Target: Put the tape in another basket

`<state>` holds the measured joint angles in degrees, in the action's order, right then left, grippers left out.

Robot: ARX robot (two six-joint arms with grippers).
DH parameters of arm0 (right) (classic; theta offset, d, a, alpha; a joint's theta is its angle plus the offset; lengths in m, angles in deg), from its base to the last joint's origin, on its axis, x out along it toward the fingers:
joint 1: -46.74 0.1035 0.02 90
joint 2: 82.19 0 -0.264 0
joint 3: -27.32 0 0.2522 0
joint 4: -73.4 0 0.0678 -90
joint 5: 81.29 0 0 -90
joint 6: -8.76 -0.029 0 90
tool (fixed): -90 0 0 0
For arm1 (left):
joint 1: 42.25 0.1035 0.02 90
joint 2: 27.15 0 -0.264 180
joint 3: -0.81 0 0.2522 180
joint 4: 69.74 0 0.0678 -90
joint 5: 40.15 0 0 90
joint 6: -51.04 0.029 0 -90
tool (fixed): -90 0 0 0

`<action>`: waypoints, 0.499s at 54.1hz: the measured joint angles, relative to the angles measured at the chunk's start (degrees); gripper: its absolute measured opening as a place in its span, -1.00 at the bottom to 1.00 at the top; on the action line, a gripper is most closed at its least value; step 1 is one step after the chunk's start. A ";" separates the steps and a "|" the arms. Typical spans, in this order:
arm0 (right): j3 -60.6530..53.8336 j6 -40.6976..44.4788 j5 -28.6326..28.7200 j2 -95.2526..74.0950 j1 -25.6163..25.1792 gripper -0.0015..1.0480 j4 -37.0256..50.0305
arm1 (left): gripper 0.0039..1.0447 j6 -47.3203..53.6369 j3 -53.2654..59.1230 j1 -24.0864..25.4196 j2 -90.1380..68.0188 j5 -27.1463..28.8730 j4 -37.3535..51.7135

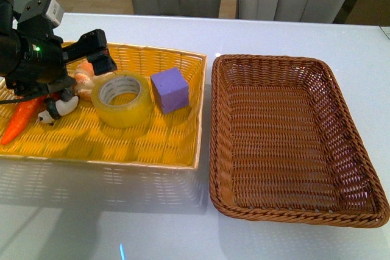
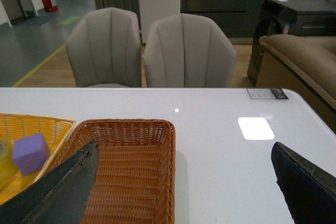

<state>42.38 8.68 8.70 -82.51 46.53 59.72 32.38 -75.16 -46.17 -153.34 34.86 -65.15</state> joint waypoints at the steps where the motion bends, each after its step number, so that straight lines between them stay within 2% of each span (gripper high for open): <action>1: 0.00 0.02 0.00 0.00 0.00 0.83 0.00 | 0.83 0.00 -0.02 0.00 -0.15 0.02 -0.07; 27: 0.00 0.00 0.00 0.00 0.00 0.83 0.00 | 0.83 0.35 -2.75 0.28 -3.82 0.44 -2.08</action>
<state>42.38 8.68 8.70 -82.51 46.53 59.72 32.73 -77.92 -45.89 -157.16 35.30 -67.23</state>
